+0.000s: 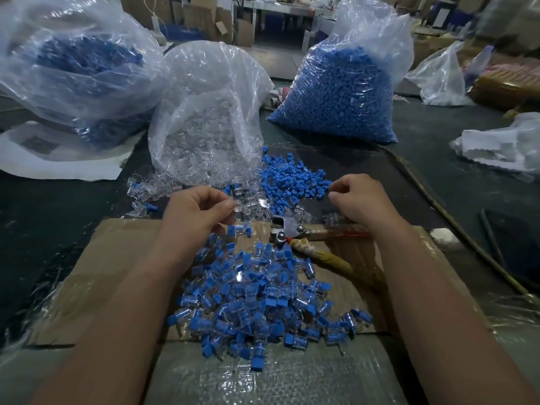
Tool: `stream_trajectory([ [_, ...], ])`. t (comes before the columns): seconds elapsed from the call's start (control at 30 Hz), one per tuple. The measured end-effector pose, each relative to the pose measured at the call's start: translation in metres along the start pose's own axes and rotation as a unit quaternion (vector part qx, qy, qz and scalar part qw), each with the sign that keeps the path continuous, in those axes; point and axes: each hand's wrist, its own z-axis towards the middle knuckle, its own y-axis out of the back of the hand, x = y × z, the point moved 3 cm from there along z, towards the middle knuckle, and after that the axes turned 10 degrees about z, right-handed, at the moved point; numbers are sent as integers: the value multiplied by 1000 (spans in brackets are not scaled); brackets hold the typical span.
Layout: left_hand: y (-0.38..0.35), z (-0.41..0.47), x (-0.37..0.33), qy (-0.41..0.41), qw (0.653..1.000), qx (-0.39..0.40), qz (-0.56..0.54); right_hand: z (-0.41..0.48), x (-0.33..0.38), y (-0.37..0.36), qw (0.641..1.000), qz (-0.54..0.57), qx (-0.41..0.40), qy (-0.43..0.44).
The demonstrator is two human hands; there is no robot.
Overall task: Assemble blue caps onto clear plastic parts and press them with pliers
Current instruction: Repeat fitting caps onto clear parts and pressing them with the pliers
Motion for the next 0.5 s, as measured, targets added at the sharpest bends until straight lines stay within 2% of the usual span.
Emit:
stream_trajectory([
  [0.1,-3,-2,-4,-7,1000,14,5,19,-2,-11,1000,-17,8,-17],
  [0.23,-1,-3,-5,6,999,20,-50,34,-2,-26,999,-35,-11,-20],
  [0.5,-1,-3,-6,22,995,52,-84,39,-7,-30,999,-21,-24,-17],
])
